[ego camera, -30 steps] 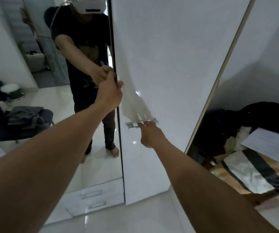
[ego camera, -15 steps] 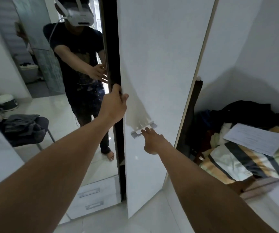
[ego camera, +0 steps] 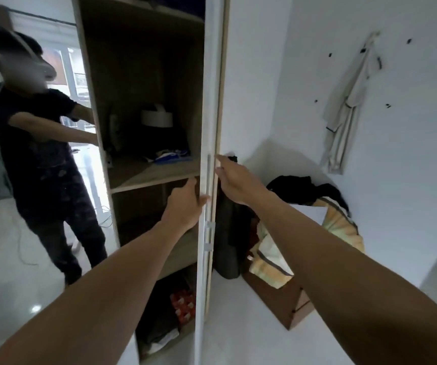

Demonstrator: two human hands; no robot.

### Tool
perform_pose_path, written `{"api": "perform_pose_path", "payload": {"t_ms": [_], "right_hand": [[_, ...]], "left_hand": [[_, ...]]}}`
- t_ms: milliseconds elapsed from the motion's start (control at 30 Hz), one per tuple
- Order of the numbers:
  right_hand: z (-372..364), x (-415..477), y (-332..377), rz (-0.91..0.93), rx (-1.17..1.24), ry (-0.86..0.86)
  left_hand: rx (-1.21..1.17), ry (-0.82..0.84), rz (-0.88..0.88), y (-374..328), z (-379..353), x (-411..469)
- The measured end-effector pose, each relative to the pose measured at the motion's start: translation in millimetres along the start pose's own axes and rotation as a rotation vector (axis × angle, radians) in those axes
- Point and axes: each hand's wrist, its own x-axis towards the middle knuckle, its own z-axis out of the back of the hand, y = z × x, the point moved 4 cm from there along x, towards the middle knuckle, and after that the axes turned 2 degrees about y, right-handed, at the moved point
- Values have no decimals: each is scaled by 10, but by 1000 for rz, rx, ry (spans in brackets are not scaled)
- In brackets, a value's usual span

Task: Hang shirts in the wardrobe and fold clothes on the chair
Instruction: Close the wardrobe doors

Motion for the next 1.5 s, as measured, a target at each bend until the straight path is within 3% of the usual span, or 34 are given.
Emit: {"api": "perform_pose_path", "payload": {"t_ms": [133,367,533,633,833,1233,1500], "right_hand": [[727,-43,147,31,73,-172],[1471,-57,-156,5,-66,-339],[1833,69,-556,33,-512,-518],[1969,179,-844,23,-764,-463],[2207,265,-1368,8,-948,-479],[2279,358,-1737,-11,-1028,-475],[2072,392,-1397,51,-1004,-459]], "left_hand": [[-24,104,8,-346,-289,59],[12,170,-46,-899,-765,293],[42,187,-58,-1235,-1255,611],[133,156,-117,-1363,-1561,813],[92,134,-127,-1592,-2005,1060],[142,88,-75,-1815,-2331,1278],[287,170,-96,-1625,-1905,1376]]}}
